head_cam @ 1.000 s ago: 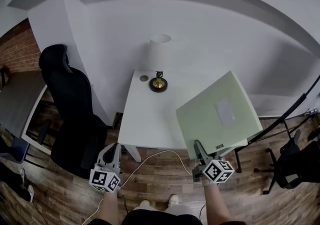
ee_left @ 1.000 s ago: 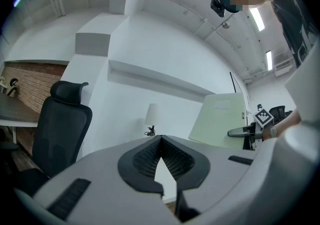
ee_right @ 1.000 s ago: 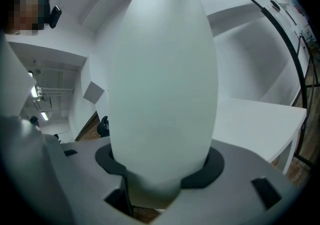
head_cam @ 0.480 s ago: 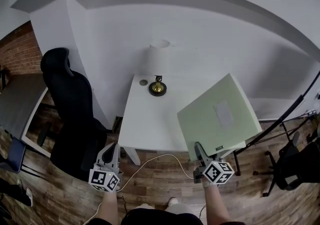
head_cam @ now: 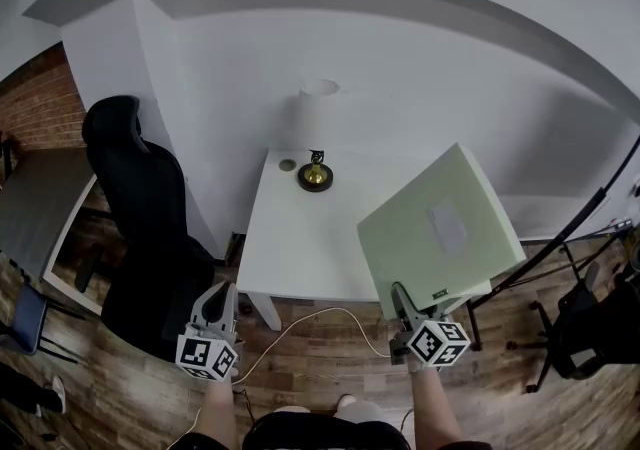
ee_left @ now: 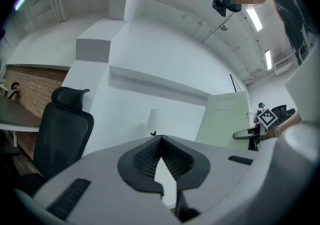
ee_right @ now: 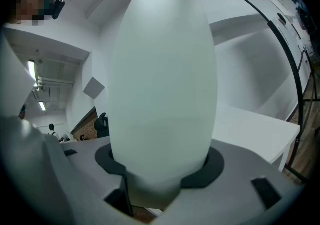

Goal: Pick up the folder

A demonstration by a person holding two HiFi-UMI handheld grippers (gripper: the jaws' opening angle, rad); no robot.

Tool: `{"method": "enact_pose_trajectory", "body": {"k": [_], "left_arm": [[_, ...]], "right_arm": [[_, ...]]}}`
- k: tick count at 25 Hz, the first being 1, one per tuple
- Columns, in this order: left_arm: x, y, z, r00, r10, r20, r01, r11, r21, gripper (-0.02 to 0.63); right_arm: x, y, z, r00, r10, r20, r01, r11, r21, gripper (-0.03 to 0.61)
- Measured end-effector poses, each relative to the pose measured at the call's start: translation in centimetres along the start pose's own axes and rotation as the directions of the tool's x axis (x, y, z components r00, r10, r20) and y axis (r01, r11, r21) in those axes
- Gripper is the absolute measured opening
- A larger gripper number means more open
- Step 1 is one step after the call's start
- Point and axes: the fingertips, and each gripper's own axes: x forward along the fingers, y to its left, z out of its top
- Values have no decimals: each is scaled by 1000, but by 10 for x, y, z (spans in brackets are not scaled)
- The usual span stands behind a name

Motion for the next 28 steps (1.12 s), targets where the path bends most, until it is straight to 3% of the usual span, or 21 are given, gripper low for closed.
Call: {"method": "enact_pose_trajectory", "body": {"k": [28], "left_arm": [[5, 2, -7, 1000, -2, -14, 2, 1000, -18, 12]], "right_arm": [[6, 2, -8, 1000, -4, -20, 4, 999, -34, 273]]}}
